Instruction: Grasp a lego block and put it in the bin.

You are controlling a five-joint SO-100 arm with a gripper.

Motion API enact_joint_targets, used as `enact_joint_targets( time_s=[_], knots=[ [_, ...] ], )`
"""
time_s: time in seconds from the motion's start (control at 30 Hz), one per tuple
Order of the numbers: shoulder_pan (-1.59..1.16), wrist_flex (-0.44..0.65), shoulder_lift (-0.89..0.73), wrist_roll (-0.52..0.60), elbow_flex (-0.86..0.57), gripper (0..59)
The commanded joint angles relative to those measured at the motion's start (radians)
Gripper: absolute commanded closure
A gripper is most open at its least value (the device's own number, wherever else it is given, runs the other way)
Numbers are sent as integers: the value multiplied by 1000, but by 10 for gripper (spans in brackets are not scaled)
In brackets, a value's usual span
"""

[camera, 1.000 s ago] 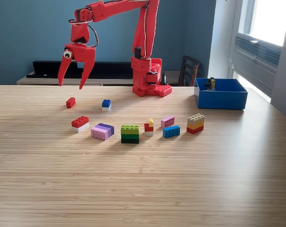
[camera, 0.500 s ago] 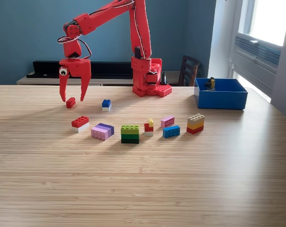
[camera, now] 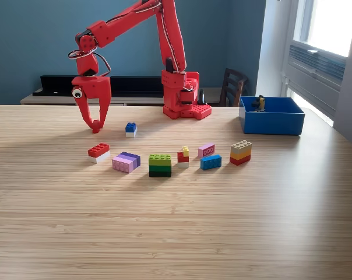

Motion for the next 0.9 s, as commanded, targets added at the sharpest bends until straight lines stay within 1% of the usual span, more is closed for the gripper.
enact_joint_targets(
  time_s=[0.03,0.13,0.23,0.4,0.53,0.6,0.63,0.7,0.9],
  knots=[
    [-2,-14,12,-6,-46,585],
    [-2,-5,12,-8,-71,585],
    [-2,61,14,-11,-146,585],
    [-31,244,15,-25,-291,585],
    [-115,387,32,-29,-364,585],
    [-195,508,35,-28,-442,585],
    [-245,541,43,-25,-459,585],
    [-351,563,78,-15,-443,585],
    [-772,560,264,31,-272,585]
  ],
)
